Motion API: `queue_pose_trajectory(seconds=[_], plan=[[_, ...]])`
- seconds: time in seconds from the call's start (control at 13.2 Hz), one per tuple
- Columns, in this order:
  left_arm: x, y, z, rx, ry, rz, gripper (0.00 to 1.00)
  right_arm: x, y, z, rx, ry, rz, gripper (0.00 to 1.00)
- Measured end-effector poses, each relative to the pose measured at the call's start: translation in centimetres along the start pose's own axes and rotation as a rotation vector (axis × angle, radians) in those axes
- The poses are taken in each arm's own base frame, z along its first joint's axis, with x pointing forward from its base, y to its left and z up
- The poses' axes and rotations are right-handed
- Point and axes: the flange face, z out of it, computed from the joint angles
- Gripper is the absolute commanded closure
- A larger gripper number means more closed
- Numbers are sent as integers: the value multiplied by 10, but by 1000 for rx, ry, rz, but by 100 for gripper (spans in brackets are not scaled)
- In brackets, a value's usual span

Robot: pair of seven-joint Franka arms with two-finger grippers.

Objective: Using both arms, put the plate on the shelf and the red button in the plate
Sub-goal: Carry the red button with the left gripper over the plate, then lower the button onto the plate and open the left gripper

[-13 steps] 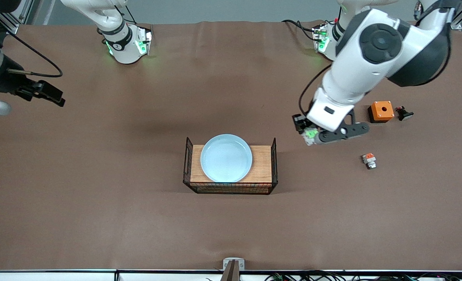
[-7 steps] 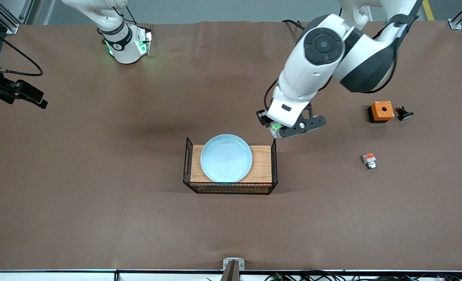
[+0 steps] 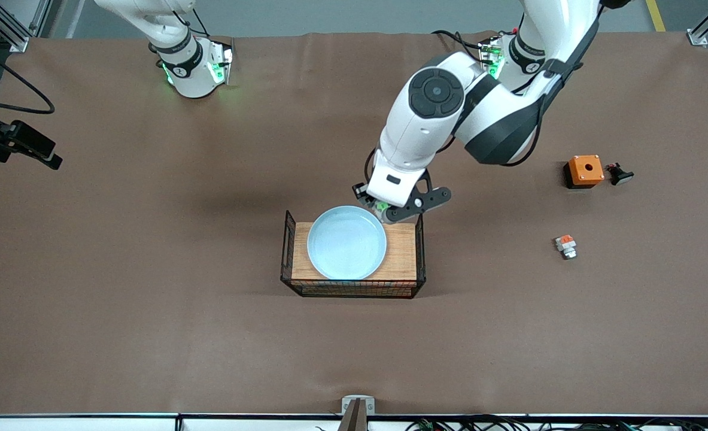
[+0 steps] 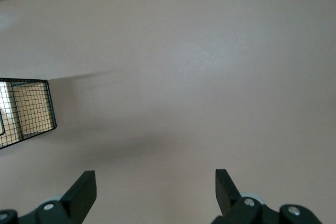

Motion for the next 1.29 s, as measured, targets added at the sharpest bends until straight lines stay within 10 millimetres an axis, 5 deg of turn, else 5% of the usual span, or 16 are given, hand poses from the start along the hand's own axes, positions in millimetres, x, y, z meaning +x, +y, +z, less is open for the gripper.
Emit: queue_pose_trajectory(seconds=[0.45,0.6,0.68,0.83,1.29], plan=[[-16,34,80,29,92,7,95,1,-1,-1,1,3,-2,0],[-11,35,90,18,97,2,83,1,-1,-1,1,3,-2,0],[-7,35,91,16,100,-3,66,1,-1,-1,1,3,-2,0],[-4,34,94,19,100,-7,2,1,-1,-1,1,3,-2,0],[4,34,72,17,112,-17,1,1,-4,-1,2,2,-8,0]])
